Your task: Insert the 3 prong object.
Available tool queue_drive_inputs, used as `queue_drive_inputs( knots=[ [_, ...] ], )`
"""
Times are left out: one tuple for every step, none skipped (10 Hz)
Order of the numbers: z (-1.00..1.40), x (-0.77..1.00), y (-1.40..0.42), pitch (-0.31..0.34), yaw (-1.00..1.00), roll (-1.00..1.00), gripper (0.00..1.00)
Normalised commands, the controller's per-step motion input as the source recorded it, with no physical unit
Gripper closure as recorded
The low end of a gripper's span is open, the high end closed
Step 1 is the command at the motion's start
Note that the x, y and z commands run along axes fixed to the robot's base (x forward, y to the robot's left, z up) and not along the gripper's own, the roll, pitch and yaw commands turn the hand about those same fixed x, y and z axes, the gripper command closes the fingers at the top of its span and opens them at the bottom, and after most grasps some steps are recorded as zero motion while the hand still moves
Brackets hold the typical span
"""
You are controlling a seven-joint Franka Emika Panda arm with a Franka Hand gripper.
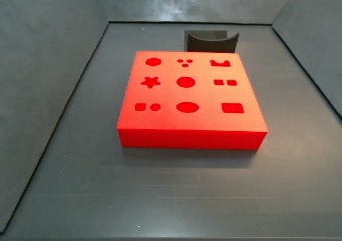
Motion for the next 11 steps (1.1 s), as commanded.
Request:
queue_drive_inputs(
  knots=[
    [-0.08, 0.00, 0.00, -0.010, 0.00, -0.02, 1.00],
    [-0.10, 0.03, 0.15, 0.003, -0.07, -0.07, 1.00],
    [0.00, 0.13, 0.51, 0.049, -0.19, -0.38, 1.00],
    [0.00, 0.14, 0.50, 0.044, -0.17, -0.42, 1.00],
    [-0.06, 0.18, 0.51, 0.044, -0.14, -0.45, 1.00],
    [-0.35, 0.18, 0.51, 0.030, -0.19, -0.41, 1.00],
    [-0.61, 0.12, 0.57, 0.037, -0.27, -0.24, 1.00],
    [-0.49, 0.07, 0.25, 0.000, -0.26, 0.04, 1.00],
    [-0.37, 0.00, 0.09, -0.007, -0.25, 0.35, 1.00],
    [-0.34, 0.00, 0.11, -0.019, -0.28, 0.50, 1.00],
    [-0.43, 0.00, 0.29, 0.000, -0.27, 0.43, 1.00]
  ],
)
